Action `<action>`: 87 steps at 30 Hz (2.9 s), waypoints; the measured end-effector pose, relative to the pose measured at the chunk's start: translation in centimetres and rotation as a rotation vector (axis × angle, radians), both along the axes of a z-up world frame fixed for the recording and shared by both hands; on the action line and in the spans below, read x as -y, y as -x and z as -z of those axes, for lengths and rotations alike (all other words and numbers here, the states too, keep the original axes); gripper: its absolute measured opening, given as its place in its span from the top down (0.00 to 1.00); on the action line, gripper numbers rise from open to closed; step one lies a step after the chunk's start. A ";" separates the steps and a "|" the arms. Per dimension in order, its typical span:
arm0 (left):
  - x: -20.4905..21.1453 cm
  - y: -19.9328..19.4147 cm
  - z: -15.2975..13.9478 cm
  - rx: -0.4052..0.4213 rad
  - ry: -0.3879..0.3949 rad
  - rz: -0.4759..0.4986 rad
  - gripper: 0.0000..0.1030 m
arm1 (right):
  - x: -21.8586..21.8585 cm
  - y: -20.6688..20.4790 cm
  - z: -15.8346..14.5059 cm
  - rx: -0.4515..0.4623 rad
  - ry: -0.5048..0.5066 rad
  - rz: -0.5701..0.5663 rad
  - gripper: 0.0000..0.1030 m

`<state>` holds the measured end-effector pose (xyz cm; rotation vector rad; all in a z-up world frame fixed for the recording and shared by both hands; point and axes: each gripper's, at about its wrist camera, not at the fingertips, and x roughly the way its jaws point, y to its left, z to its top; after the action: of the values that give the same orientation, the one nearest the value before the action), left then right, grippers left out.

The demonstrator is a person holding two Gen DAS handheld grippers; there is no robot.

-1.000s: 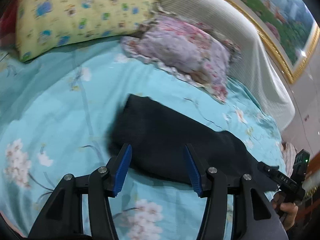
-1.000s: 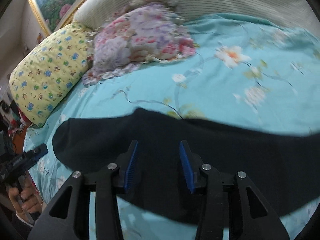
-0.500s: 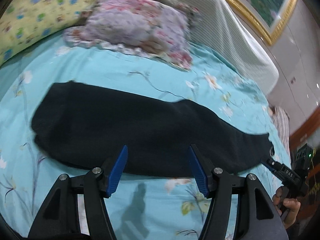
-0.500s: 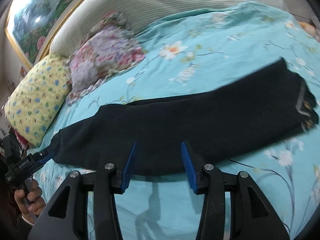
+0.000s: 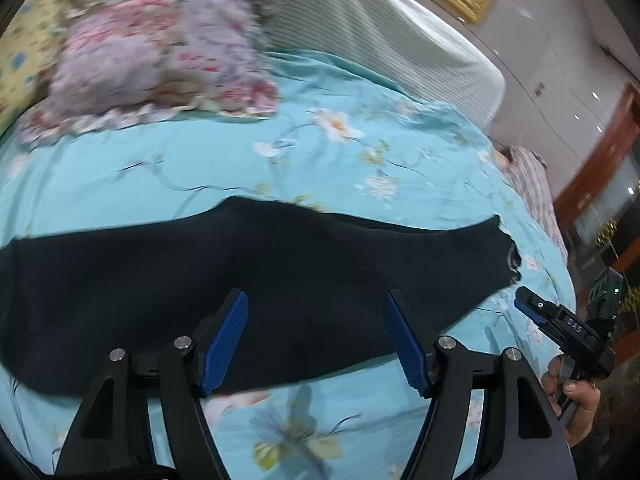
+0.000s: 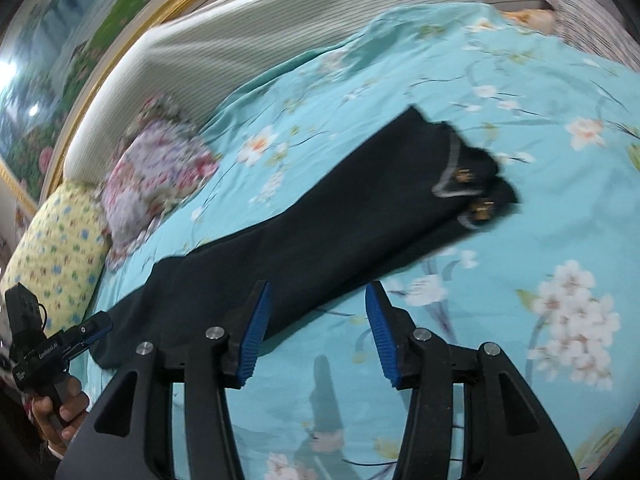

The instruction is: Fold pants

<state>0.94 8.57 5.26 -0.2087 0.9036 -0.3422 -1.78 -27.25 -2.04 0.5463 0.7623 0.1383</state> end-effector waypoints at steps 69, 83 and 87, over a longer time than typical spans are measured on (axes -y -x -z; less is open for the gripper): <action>30.1 -13.6 -1.5 -0.103 0.047 0.805 0.86 | 7.6 -2.2 -1.4 0.237 -0.447 0.044 0.89; 11.6 -10.6 -1.8 -0.038 0.207 0.482 0.90 | -6.3 -6.7 -4.2 0.160 -0.370 -0.361 0.89; 8.5 -10.1 0.7 -0.076 0.220 0.406 0.90 | -9.4 -7.7 -2.7 0.087 -0.326 -0.423 0.89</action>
<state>11.05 0.09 4.55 -0.2411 0.9825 -0.8171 5.97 -17.84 0.63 0.6760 0.7664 0.6832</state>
